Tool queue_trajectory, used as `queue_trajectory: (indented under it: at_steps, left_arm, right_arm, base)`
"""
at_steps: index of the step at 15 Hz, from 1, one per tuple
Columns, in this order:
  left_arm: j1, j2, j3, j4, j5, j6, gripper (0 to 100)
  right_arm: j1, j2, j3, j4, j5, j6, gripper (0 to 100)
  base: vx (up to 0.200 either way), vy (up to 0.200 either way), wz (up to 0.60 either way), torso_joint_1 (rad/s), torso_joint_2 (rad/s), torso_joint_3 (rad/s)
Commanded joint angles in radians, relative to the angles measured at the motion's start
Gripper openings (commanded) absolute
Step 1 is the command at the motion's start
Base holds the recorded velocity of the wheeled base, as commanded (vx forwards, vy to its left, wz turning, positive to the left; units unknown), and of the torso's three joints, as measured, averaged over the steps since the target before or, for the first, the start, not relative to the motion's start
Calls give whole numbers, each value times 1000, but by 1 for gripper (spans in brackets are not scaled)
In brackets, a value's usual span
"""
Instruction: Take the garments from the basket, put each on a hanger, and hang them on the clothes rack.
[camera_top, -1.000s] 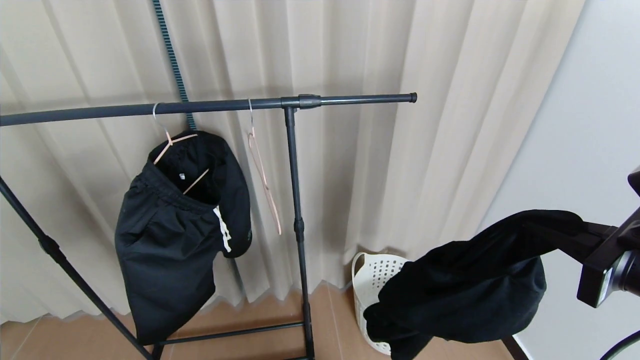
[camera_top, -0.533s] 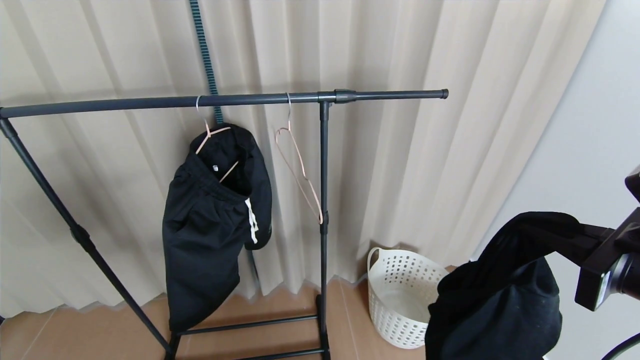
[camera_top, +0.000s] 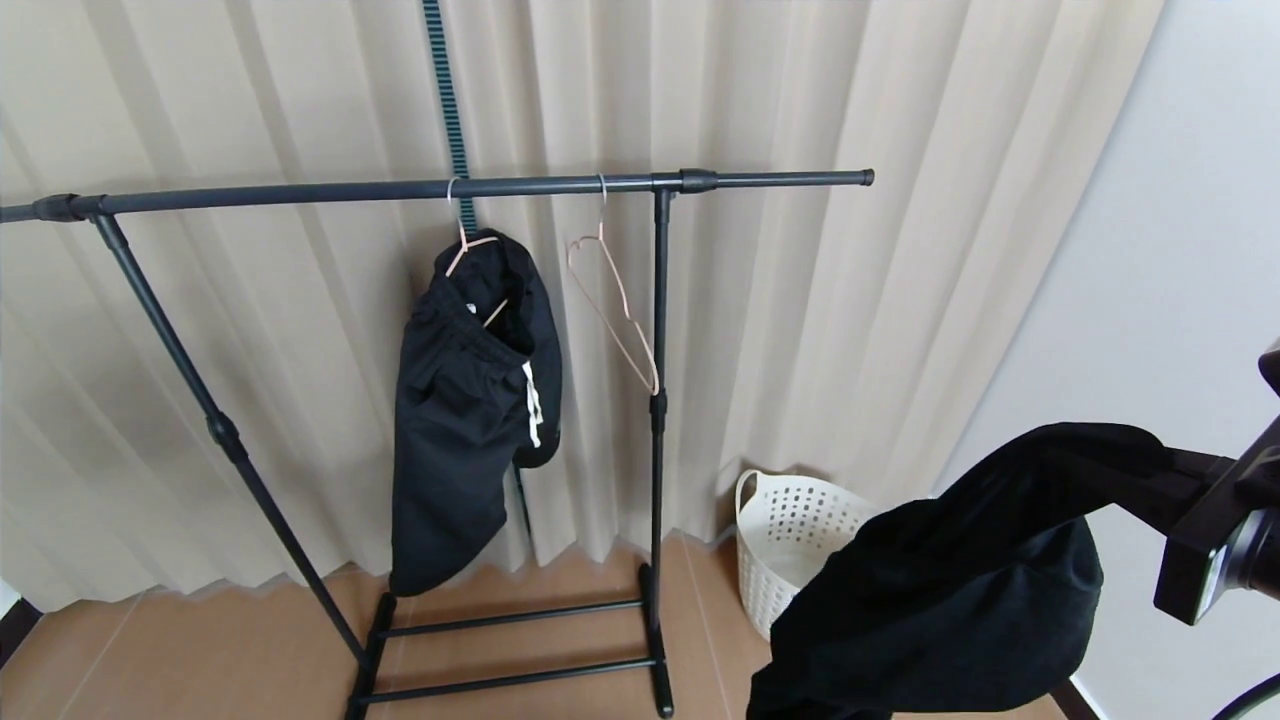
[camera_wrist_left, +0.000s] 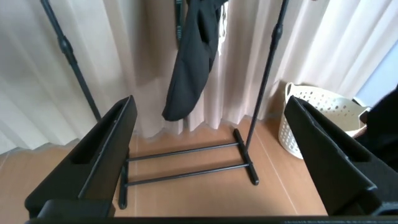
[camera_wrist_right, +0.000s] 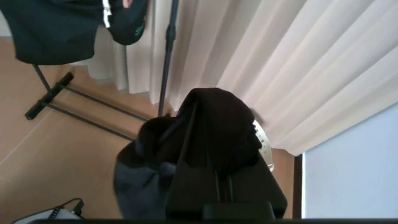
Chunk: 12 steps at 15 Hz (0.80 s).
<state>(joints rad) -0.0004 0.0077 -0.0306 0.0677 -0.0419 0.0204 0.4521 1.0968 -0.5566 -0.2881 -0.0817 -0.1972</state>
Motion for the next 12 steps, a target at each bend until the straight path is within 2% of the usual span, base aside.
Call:
queue_trajectory:
  at_steps: [1, 2, 5, 12]
  left_arm:
    - [0, 2, 0, 0, -1, 0, 100]
    - [0, 2, 0, 0, -1, 3, 100]
    - [2, 2, 0, 0, -1, 3, 100]
    - [2, 2, 0, 0, -3, 3, 100]
  right_arm:
    - [-1, 3, 1, 0, -1, -4, 0]
    - [-1, 3, 3, 0, -3, -4, 0]
    - [-3, -2, 3, -2, -3, -4, 0]
    - [-3, -2, 3, -2, -3, -4, 0]
  base:
    - [0, 0, 0, 0, 0, 0]
    - [0, 0, 0, 0, 0, 0]
    - [0, 0, 600, 9, 1, -1]
    - [0, 0, 0, 0, 0, 0]
